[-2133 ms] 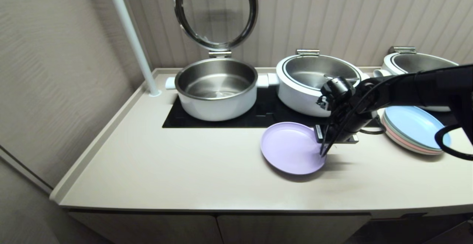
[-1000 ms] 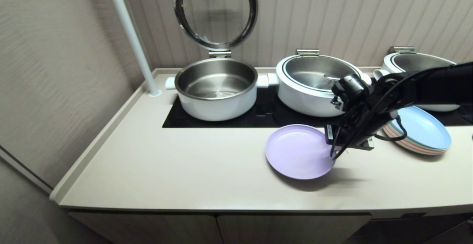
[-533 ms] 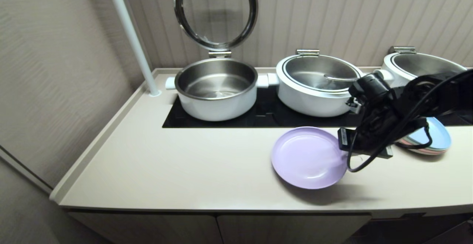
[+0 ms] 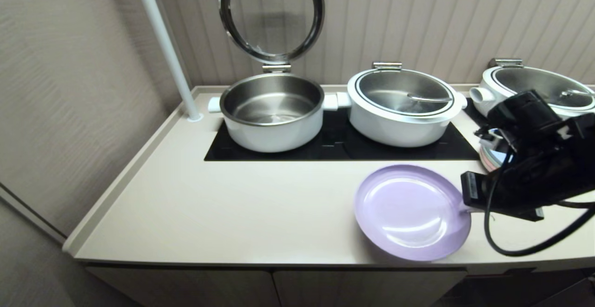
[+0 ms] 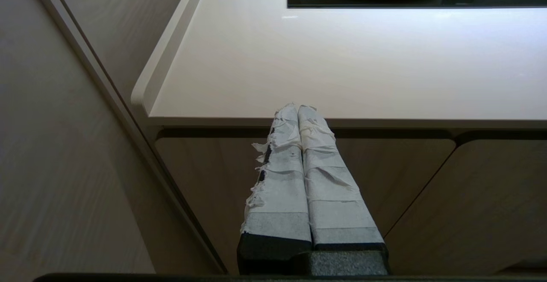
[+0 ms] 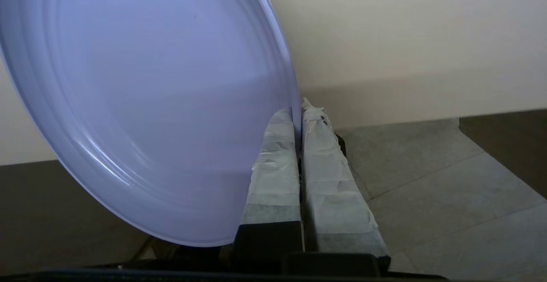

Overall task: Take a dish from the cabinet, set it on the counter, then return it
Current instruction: Pick up the plate from the table, then put it back into the cabinet

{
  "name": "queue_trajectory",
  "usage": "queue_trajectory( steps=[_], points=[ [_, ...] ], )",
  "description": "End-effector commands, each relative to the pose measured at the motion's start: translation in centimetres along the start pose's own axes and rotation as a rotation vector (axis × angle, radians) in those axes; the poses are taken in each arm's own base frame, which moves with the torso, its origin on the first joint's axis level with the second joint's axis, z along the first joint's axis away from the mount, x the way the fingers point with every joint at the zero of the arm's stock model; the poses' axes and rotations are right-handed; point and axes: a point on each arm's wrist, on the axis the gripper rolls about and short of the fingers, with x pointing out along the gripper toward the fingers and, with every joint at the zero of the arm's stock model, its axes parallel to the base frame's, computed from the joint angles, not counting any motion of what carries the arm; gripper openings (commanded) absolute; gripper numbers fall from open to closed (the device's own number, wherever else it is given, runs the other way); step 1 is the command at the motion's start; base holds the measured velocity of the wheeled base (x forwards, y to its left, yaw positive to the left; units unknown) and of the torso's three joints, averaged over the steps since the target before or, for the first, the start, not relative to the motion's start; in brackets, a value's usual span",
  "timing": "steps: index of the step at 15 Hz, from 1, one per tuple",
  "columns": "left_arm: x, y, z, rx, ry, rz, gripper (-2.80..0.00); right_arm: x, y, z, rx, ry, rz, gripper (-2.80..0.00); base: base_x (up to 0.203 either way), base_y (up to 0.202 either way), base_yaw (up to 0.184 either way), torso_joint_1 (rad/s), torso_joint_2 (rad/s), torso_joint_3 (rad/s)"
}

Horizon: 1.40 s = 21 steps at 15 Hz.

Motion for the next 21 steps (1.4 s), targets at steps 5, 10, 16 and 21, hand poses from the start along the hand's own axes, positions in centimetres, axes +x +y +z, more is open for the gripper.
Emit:
queue_trajectory(
  steps=[5, 10, 16, 21],
  points=[
    [0.0, 0.0, 0.0, -0.001, 0.000, 0.000, -2.80, -4.4, -3.0, -5.3, 0.015, -0.036, 0.024, -2.80, 0.000, 0.000, 0.000, 0.000, 0.00, 0.000],
    [0.0, 0.0, 0.0, -0.001, 0.000, 0.000, -2.80, -6.1, -5.0, -9.7, 0.009, -0.037, 0.065, -2.80, 0.000, 0.000, 0.000, 0.000, 0.00, 0.000],
    [0.0, 0.0, 0.0, -0.001, 0.000, 0.000, -2.80, -6.6, -7.3, -14.7, -0.010, -0.001, 0.132, -2.80, 0.000, 0.000, 0.000, 0.000, 0.00, 0.000],
    [0.0, 0.0, 0.0, -0.001, 0.000, 0.000, -2.80, -5.9, -8.4, -17.0, -0.019, 0.046, 0.140, -2.80, 0.000, 0.000, 0.000, 0.000, 0.00, 0.000]
  ],
)
